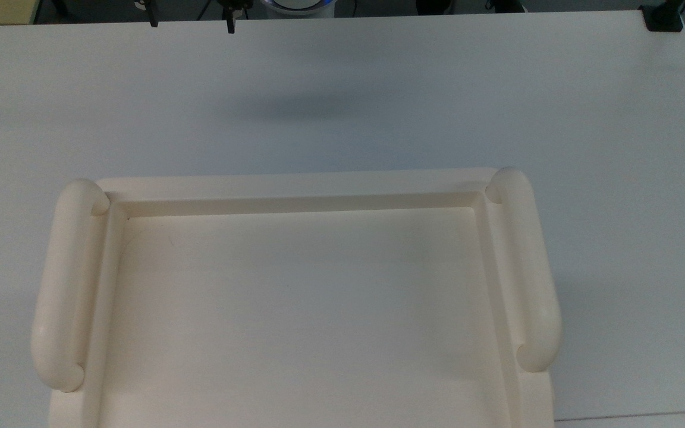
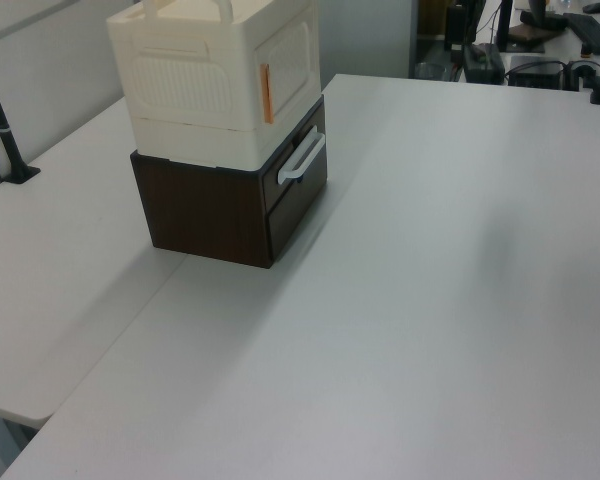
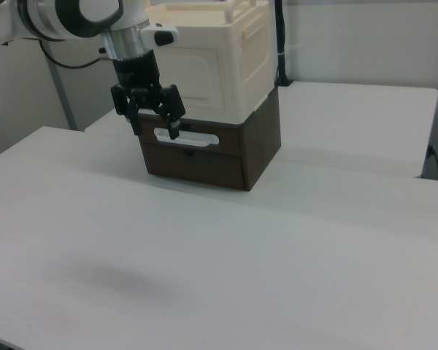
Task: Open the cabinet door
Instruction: 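Move the gripper toward the cabinet door's handle edge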
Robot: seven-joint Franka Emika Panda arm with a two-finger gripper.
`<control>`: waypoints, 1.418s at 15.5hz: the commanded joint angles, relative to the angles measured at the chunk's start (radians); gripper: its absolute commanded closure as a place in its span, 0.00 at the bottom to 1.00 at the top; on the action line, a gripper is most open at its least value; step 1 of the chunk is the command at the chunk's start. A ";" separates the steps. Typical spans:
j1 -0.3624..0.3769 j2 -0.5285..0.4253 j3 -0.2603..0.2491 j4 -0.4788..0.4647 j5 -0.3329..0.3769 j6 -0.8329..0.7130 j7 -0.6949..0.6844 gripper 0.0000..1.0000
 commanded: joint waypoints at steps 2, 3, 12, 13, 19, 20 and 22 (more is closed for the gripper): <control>0.009 -0.011 0.001 -0.026 0.012 0.003 -0.017 0.00; 0.009 -0.010 0.001 -0.024 0.012 0.003 -0.017 0.00; 0.010 -0.010 0.002 -0.024 0.014 0.003 -0.018 0.00; 0.010 -0.010 0.002 -0.023 0.015 0.006 -0.018 0.00; 0.055 0.021 0.010 0.033 0.087 0.054 -0.008 0.00; 0.064 0.024 0.010 0.042 0.087 0.065 -0.004 0.00; 0.101 0.044 0.011 0.059 0.087 0.120 0.005 0.00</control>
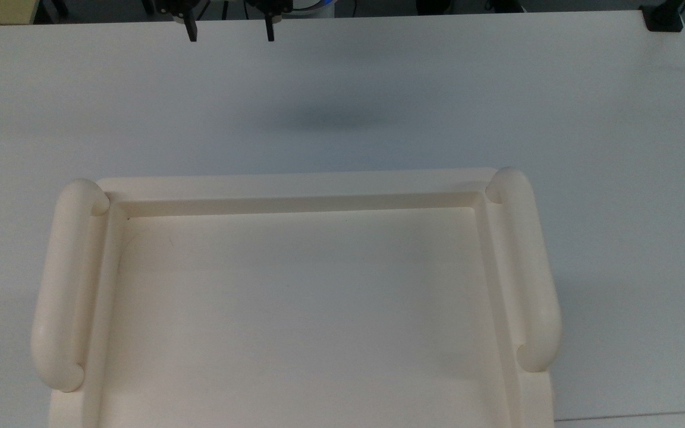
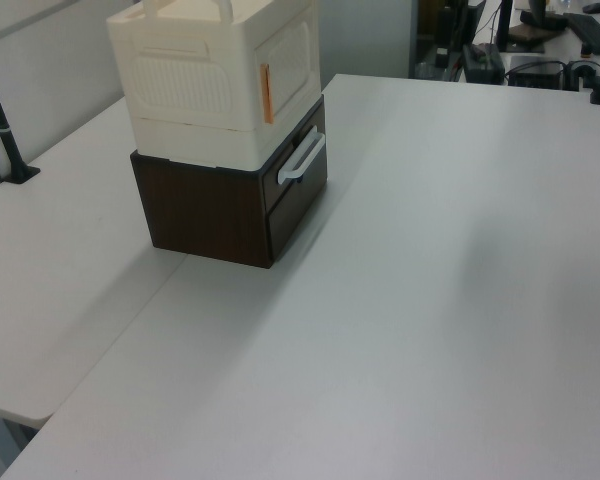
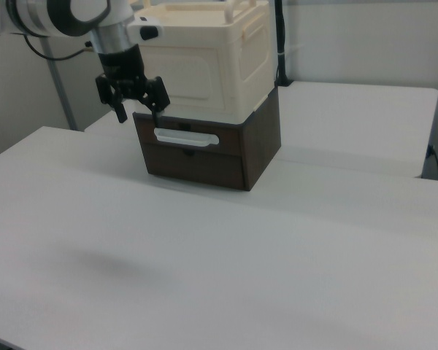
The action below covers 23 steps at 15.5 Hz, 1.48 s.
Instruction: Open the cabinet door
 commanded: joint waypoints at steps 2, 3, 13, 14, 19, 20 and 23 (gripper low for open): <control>0.097 0.070 -0.009 0.061 0.003 0.129 0.060 0.00; 0.122 0.094 -0.014 0.087 -0.001 0.169 0.098 0.00; 0.236 0.243 -0.015 0.138 -0.129 0.608 0.324 0.00; 0.243 0.251 -0.015 0.138 -0.145 0.634 0.336 0.00; 0.254 0.310 -0.015 0.138 -0.286 0.755 0.445 0.00; 0.254 0.315 -0.015 0.139 -0.313 0.775 0.469 0.00; 0.259 0.321 -0.011 0.150 -0.330 0.797 0.515 0.00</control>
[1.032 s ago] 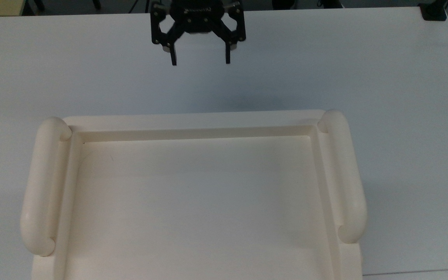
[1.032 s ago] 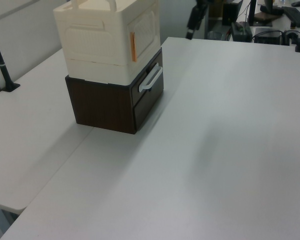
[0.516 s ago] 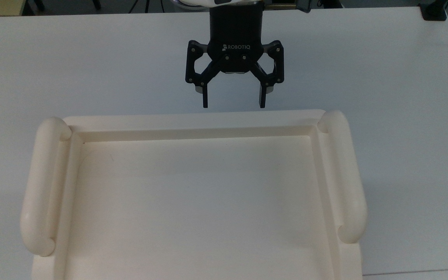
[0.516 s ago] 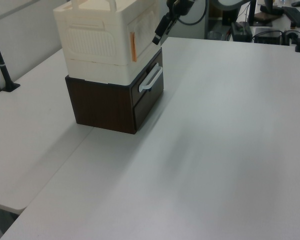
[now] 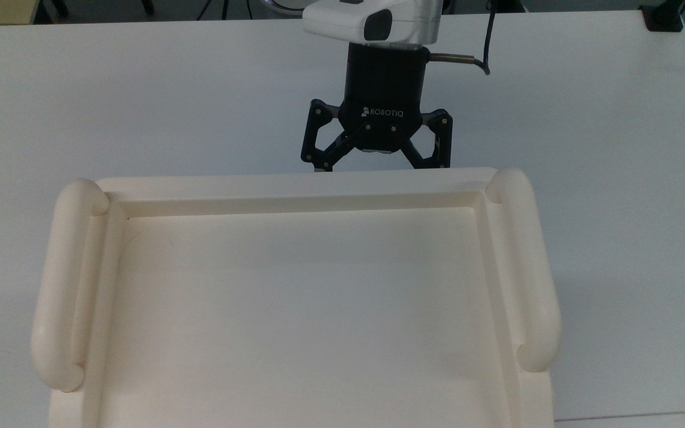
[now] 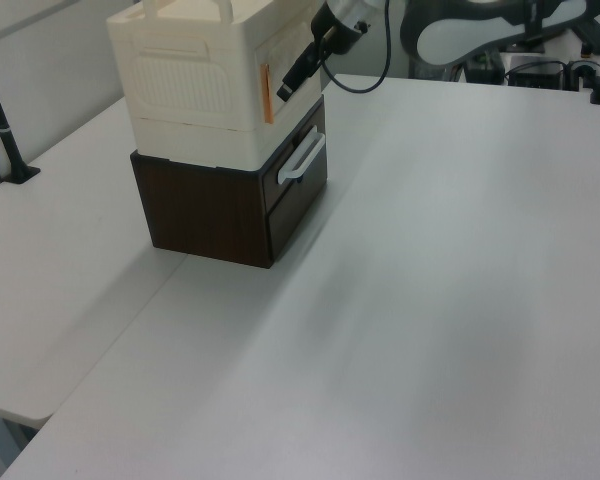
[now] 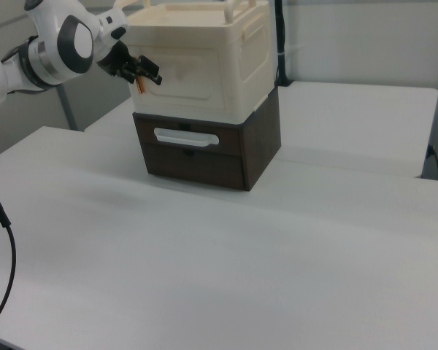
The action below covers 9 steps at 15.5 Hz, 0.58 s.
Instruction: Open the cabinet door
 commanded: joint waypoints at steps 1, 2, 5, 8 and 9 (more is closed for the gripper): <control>0.027 0.009 -0.014 0.028 -0.026 0.017 0.055 0.00; 0.034 0.009 -0.014 0.030 -0.025 0.016 0.057 0.00; 0.042 0.012 -0.012 0.031 -0.026 0.019 0.070 0.00; 0.071 0.036 -0.020 0.068 -0.037 0.023 0.070 0.03; 0.073 0.041 -0.020 0.079 -0.043 0.025 0.070 0.06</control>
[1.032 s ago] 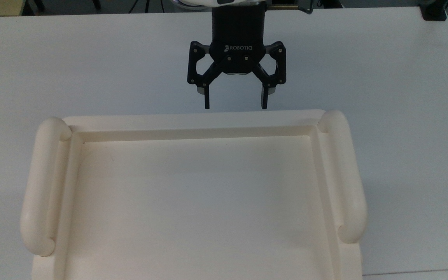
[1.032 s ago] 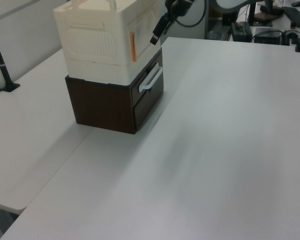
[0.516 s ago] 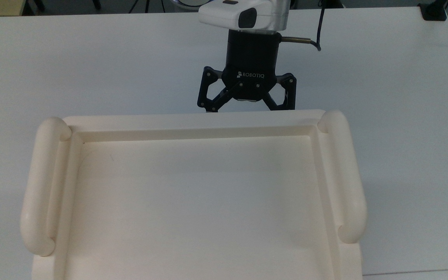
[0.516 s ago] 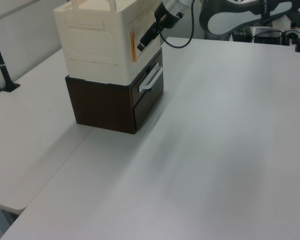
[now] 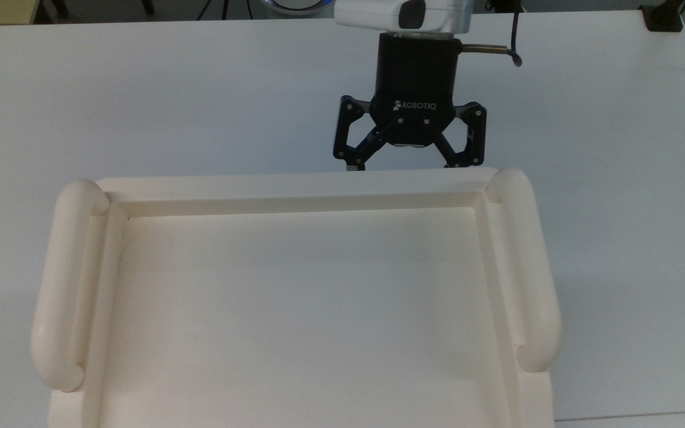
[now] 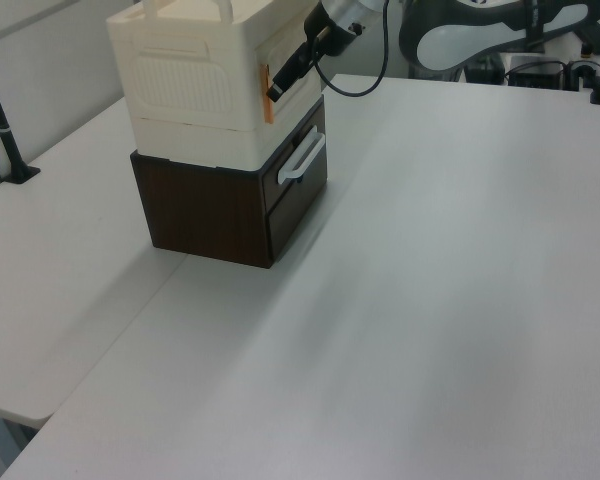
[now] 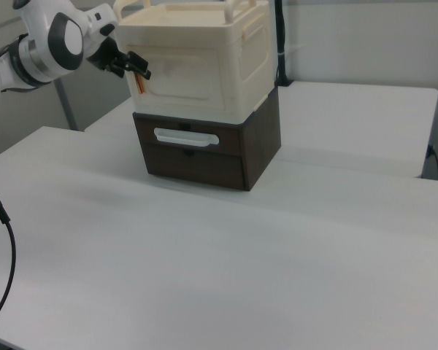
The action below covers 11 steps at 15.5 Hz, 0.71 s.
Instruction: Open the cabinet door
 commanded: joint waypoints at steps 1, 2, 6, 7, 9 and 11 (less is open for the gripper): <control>0.034 0.039 -0.020 0.054 -0.046 0.013 0.033 0.11; 0.037 0.039 -0.020 0.055 -0.062 0.013 0.034 0.16; 0.037 0.047 -0.021 0.061 -0.077 0.045 0.052 0.32; 0.037 0.048 -0.021 0.061 -0.080 0.056 0.065 0.32; 0.036 0.050 -0.021 0.061 -0.105 0.076 0.091 0.36; 0.030 0.050 -0.020 0.060 -0.122 0.076 0.114 0.44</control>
